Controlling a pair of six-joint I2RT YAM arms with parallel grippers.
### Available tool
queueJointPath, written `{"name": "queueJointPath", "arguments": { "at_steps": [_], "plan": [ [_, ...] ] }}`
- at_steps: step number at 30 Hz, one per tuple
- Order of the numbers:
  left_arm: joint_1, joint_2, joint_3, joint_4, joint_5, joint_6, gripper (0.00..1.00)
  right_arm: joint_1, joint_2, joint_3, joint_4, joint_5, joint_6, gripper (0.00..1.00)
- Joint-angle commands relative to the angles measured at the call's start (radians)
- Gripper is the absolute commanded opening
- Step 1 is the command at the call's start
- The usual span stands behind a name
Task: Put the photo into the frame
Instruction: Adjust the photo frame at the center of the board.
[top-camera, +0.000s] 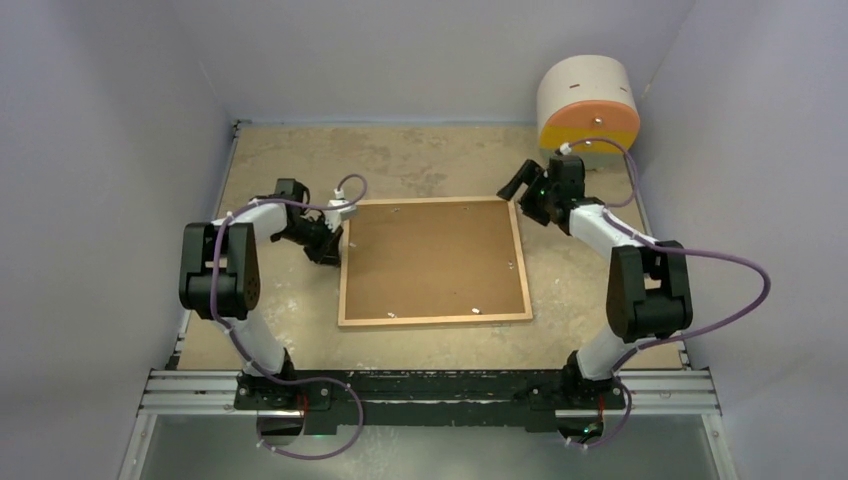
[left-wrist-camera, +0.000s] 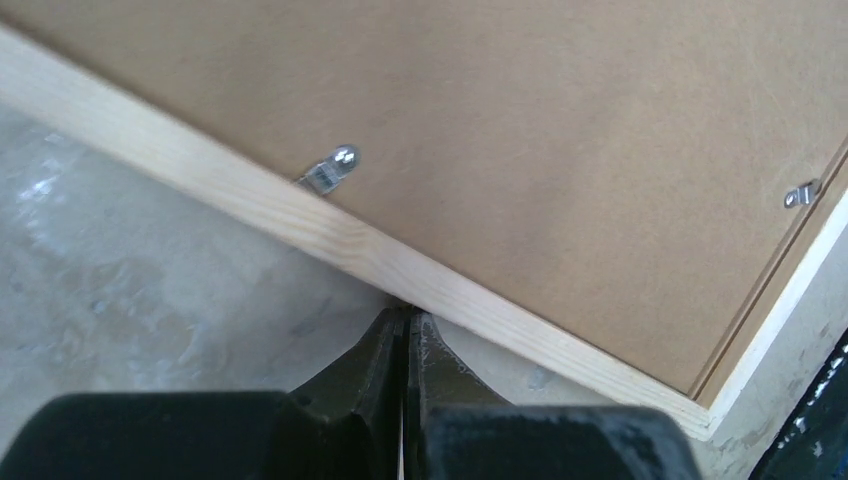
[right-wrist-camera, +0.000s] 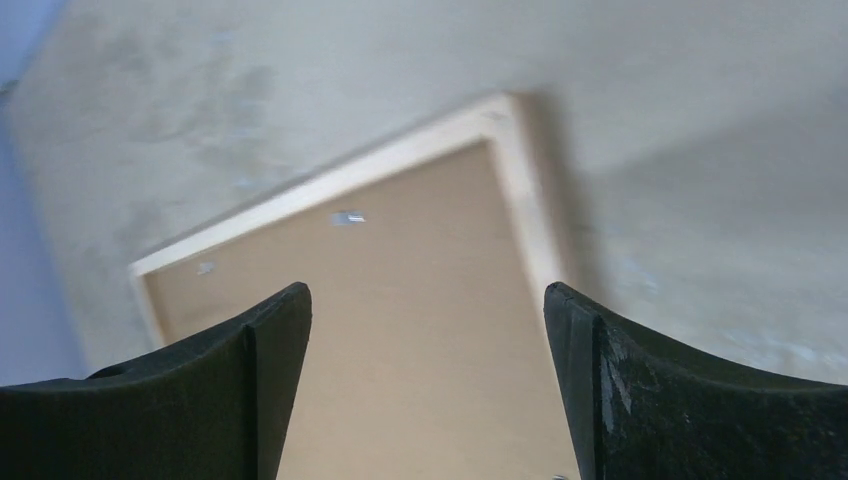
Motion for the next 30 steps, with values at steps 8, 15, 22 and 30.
{"name": "queueJointPath", "arguments": {
  "at_steps": [8,15,22,30],
  "plan": [
    [-0.109,-0.041,-0.105,-0.021,-0.116,0.108,0.0,0.007,0.158,-0.032,0.009,0.065,-0.024,0.87],
    [-0.167,-0.062,-0.116,-0.048,-0.09,0.118,0.0,0.189,0.357,0.249,-0.045,0.005,-0.022,0.85],
    [-0.317,-0.059,-0.076,-0.034,-0.044,0.033,0.07,0.404,0.762,0.957,-0.279,-0.121,-0.059,0.86],
    [-0.384,-0.142,0.017,-0.238,0.023,0.124,0.57,0.407,0.823,1.189,-0.381,-0.023,-0.137,0.99]
  ]
}}
